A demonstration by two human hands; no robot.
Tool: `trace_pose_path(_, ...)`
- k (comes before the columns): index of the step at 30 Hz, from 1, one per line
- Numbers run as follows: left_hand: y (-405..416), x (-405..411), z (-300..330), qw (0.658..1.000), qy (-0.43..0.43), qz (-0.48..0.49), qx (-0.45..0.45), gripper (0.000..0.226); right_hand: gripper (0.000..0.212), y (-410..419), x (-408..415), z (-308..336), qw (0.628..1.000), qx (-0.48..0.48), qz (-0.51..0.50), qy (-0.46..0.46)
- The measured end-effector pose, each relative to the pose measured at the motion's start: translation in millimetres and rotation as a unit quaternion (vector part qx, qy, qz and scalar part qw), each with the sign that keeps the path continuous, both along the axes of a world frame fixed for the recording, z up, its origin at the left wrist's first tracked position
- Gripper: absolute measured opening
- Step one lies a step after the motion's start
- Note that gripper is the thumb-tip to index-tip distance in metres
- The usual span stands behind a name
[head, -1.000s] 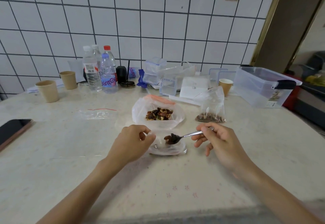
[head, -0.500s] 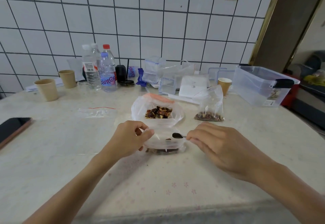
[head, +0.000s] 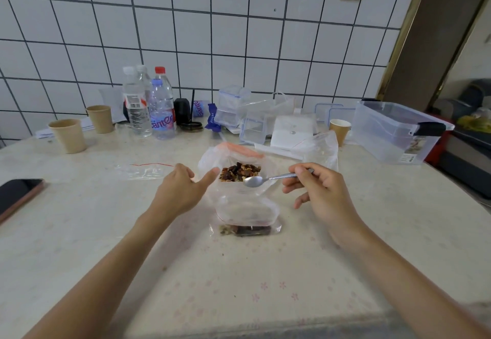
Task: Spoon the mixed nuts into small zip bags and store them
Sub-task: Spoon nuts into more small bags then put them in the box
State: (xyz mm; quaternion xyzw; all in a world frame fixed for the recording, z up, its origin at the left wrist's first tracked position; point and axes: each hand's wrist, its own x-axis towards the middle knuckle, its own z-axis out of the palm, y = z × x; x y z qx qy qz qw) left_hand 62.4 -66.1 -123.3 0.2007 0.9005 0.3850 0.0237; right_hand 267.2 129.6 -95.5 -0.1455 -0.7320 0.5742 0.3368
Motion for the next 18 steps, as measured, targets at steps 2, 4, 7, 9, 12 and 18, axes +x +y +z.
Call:
trace_pose_path(2, 12, -4, 2, 0.999, -0.016, 0.002, 0.037, 0.088, 0.018, 0, -15, 1, 0.999, -0.042, -0.014, 0.001)
trace_pose_path(4, 24, -6, -1, 0.996, -0.012, 0.005, 0.083, 0.080, 0.017, -1, -29, -1, 0.998, -0.051, -0.028, -0.005)
trace_pose_path(7, 34, -8, -14, 0.993, 0.024, 0.002, 0.115, 0.056, 0.019, -3, -48, -7, 0.997, -0.061, -0.035, -0.011)
trace_pose_path(9, 34, -9, -23, 0.990, 0.048, -0.007, 0.131, 0.040, 0.023, -5, -57, -13, 0.997, -0.066, -0.021, -0.027)
trace_pose_path(12, 33, -10, -29, 0.986, 0.066, -0.020, 0.154, 0.029, 0.029, -7, -67, -23, 0.996, -0.052, -0.006, -0.067)
trace_pose_path(18, 36, -7, -26, 0.977, 0.064, -0.043, 0.198, 0.015, 0.024, -7, -88, -31, 0.993, -0.069, -0.049, -0.084)
